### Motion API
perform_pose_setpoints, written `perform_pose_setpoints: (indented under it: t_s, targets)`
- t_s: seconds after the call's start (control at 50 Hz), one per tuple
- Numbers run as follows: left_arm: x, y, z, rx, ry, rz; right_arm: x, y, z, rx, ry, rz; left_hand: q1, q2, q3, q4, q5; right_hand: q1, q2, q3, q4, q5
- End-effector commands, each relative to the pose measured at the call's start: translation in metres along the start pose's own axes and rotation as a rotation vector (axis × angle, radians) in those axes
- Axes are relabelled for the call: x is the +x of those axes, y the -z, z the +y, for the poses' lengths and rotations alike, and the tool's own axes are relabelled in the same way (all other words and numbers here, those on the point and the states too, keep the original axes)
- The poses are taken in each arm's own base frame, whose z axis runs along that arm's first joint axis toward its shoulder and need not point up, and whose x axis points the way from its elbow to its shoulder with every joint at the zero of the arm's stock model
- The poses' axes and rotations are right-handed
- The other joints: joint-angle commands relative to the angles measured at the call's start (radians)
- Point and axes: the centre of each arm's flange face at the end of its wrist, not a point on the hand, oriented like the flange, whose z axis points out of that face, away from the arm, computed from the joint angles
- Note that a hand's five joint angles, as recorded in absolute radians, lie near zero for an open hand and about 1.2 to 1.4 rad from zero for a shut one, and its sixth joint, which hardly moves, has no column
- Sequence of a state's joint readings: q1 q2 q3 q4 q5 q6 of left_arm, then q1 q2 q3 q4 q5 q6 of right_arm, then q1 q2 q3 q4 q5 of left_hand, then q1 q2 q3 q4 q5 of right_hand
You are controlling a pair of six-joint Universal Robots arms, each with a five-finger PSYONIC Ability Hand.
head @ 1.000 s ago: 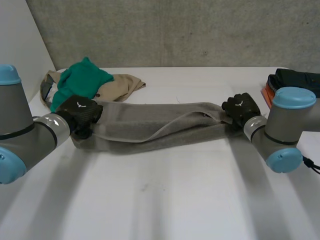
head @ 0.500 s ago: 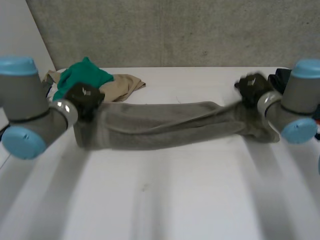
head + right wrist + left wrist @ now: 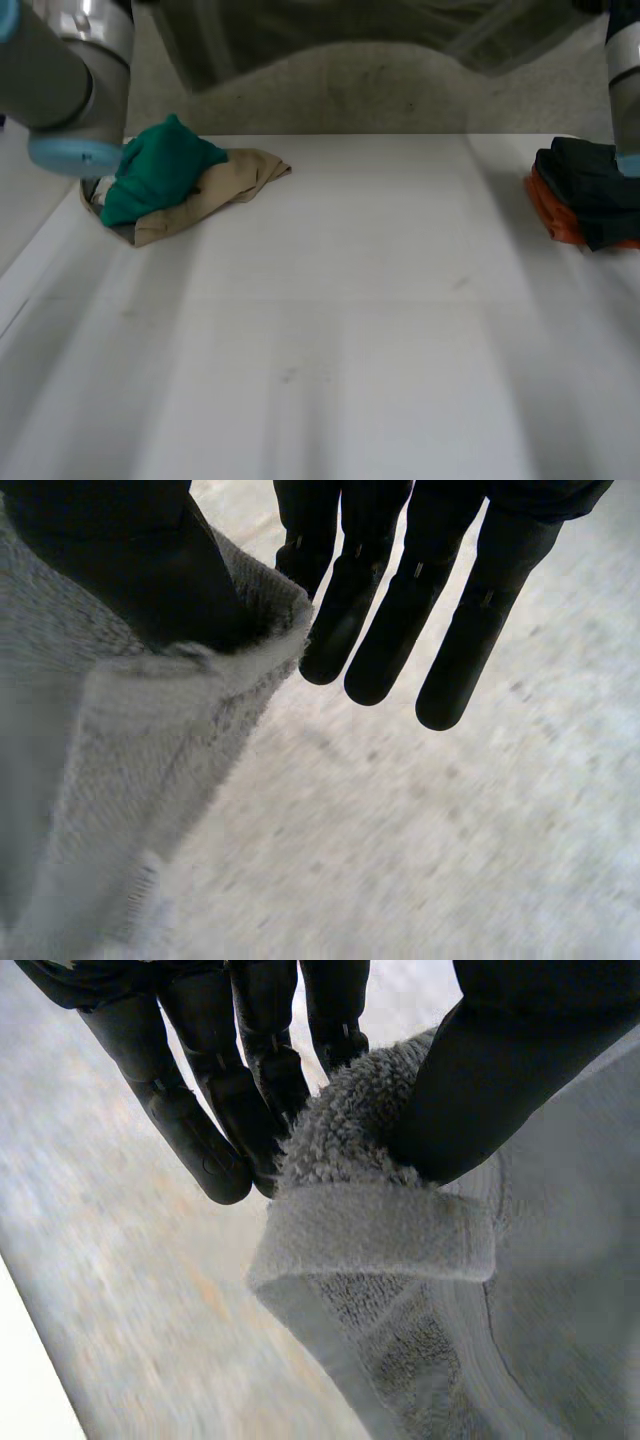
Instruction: Fold the laundry.
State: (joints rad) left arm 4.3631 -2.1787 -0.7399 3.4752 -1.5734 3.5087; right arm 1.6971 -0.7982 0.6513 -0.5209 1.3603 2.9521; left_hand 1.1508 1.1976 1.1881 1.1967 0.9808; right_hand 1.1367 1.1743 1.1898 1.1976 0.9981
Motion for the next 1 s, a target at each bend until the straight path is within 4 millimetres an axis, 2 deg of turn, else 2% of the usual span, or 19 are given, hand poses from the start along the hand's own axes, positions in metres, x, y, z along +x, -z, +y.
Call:
perform_pose_setpoints:
  t_s: [0.02, 0.06, 0.1, 0.12, 0.22, 0.24, 0.3, 0.32, 0.38, 0.4, 0.46, 0.48, 0.56, 0.6, 0.66, 0.76, 0.84, 0.92, 1.0]
  targets:
    - [0.014, 0.039, 0.067, -0.222, -0.041, 0.08, -0.015, 0.048, 0.049, -0.28, -0.056, -0.117, 0.245, 0.199, 0.208, 0.2, 0.241, 0.26, 0.222, 0.207, 0.199, 0.224]
    - [0.027, 0.066, 0.095, -0.329, -0.04, 0.143, -0.021, 0.072, 0.068, -0.392, -0.075, -0.159, 0.245, 0.199, 0.208, 0.2, 0.241, 0.26, 0.222, 0.207, 0.199, 0.224]
    - [0.033, 0.079, 0.106, -0.374, -0.044, 0.175, -0.025, 0.095, 0.083, -0.496, -0.081, -0.19, 0.245, 0.199, 0.208, 0.2, 0.241, 0.26, 0.222, 0.207, 0.199, 0.224]
    - [0.037, 0.093, 0.115, -0.423, -0.056, 0.211, -0.026, 0.111, 0.092, -0.559, -0.076, -0.203, 0.245, 0.199, 0.208, 0.2, 0.241, 0.26, 0.222, 0.207, 0.199, 0.224]
    - [0.042, 0.135, 0.131, -0.582, -0.143, 0.329, -0.029, 0.156, 0.103, -0.769, -0.05, -0.276, 0.245, 0.199, 0.208, 0.2, 0.241, 0.26, 0.222, 0.207, 0.199, 0.224]
    - [0.041, 0.149, 0.13, -0.642, -0.174, 0.367, -0.031, 0.172, 0.1, -0.853, -0.04, -0.319, 0.245, 0.199, 0.208, 0.2, 0.241, 0.26, 0.222, 0.207, 0.199, 0.224]
    - [0.036, 0.17, 0.123, -0.729, -0.219, 0.427, -0.027, 0.19, 0.088, -0.959, -0.018, -0.386, 0.245, 0.199, 0.208, 0.2, 0.241, 0.26, 0.222, 0.207, 0.199, 0.224]
    - [0.034, 0.185, 0.115, -0.791, -0.236, 0.467, -0.022, 0.198, 0.075, -1.013, 0.01, -0.432, 0.245, 0.199, 0.208, 0.2, 0.241, 0.26, 0.222, 0.207, 0.199, 0.224]
    - [0.025, 0.207, 0.105, -0.88, -0.257, 0.516, -0.014, 0.213, 0.054, -1.108, 0.053, -0.511, 0.245, 0.199, 0.208, 0.2, 0.241, 0.26, 0.222, 0.207, 0.199, 0.224]
    - [0.02, 0.223, 0.098, -0.95, -0.259, 0.547, -0.009, 0.224, 0.041, -1.173, 0.088, -0.574, 0.245, 0.199, 0.208, 0.2, 0.241, 0.26, 0.222, 0.207, 0.199, 0.224]
    - [0.013, 0.25, 0.088, -1.076, -0.243, 0.607, -0.002, 0.241, 0.021, -1.268, 0.133, -0.69, 0.245, 0.199, 0.208, 0.2, 0.241, 0.26, 0.222, 0.207, 0.199, 0.224]
    - [0.012, 0.266, 0.08, -1.145, -0.23, 0.654, 0.001, 0.253, 0.009, -1.318, 0.154, -0.783, 0.245, 0.199, 0.208, 0.2, 0.241, 0.26, 0.222, 0.207, 0.199, 0.224]
    - [0.01, 0.297, 0.067, -1.264, -0.203, 0.756, 0.007, 0.273, -0.011, -1.37, 0.203, -1.011, 0.245, 0.199, 0.208, 0.2, 0.241, 0.26, 0.222, 0.207, 0.199, 0.224]
    - [0.009, 0.298, 0.065, -1.268, -0.203, 0.767, 0.008, 0.275, -0.014, -1.364, 0.226, -1.051, 0.245, 0.199, 0.208, 0.2, 0.241, 0.26, 0.222, 0.207, 0.199, 0.224]
    - [0.007, 0.289, 0.062, -1.237, -0.221, 0.755, 0.006, 0.27, -0.012, -1.36, 0.219, -1.006, 0.245, 0.199, 0.208, 0.2, 0.241, 0.26, 0.222, 0.207, 0.199, 0.224]
    - [0.011, 0.261, 0.056, -1.133, -0.236, 0.707, -0.003, 0.253, -0.001, -1.282, 0.221, -0.889, 0.245, 0.199, 0.208, 0.2, 0.241, 0.26, 0.222, 0.207, 0.199, 0.224]
    - [0.021, 0.237, 0.056, -1.044, -0.234, 0.65, -0.017, 0.234, 0.016, -1.162, 0.231, -0.791, 0.245, 0.199, 0.208, 0.2, 0.241, 0.26, 0.222, 0.207, 0.199, 0.224]
    - [0.026, 0.202, 0.072, -0.967, -0.229, 0.526, -0.03, 0.208, 0.046, -1.003, 0.24, -0.664, 0.245, 0.199, 0.208, 0.2, 0.241, 0.26, 0.222, 0.207, 0.199, 0.224]
    - [0.034, 0.182, 0.086, -0.929, -0.238, 0.466, -0.039, 0.186, 0.069, -0.884, 0.247, -0.568, 0.245, 0.199, 0.208, 0.2, 0.241, 0.26, 0.222, 0.207, 0.199, 0.224]
